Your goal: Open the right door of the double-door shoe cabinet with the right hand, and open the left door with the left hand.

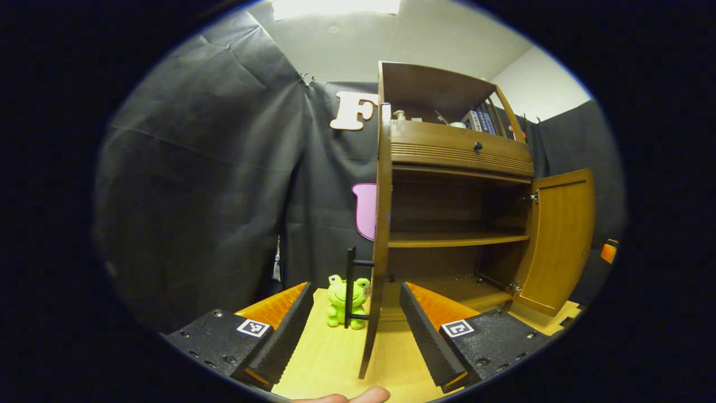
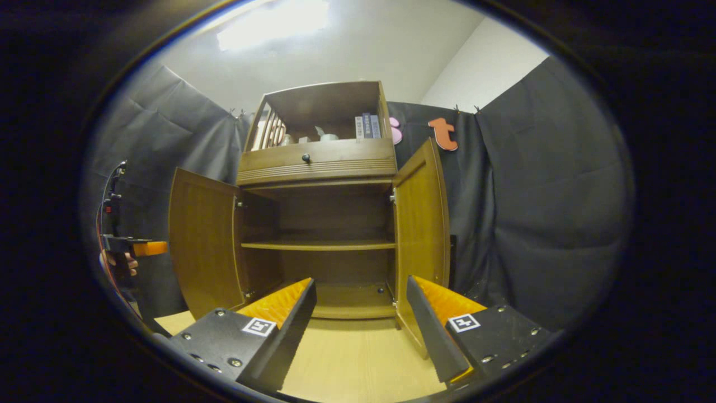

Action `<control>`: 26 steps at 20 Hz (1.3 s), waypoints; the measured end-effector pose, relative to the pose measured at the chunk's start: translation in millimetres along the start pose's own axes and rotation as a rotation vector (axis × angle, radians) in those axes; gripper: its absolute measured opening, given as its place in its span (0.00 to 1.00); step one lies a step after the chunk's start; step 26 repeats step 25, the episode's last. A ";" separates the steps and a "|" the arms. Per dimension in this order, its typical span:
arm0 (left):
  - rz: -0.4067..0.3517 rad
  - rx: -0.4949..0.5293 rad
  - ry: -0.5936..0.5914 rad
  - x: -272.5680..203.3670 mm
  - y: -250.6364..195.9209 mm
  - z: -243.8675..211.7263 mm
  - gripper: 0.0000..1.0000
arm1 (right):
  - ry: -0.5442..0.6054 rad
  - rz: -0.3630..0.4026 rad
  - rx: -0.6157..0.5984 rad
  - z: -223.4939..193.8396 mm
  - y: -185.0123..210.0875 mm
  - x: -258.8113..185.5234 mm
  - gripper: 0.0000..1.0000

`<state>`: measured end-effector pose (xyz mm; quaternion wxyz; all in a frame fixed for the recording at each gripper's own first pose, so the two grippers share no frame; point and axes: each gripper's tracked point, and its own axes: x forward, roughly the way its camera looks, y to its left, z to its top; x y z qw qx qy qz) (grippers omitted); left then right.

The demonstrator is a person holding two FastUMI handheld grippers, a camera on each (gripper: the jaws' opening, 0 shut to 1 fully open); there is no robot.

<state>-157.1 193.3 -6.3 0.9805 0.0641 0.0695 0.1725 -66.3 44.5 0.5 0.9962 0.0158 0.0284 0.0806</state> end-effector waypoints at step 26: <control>-0.175 0.002 0.025 46.4 -219.3 7.9 0.92 | 0.139 0.031 -0.073 -20.8 25.8 85.0 0.96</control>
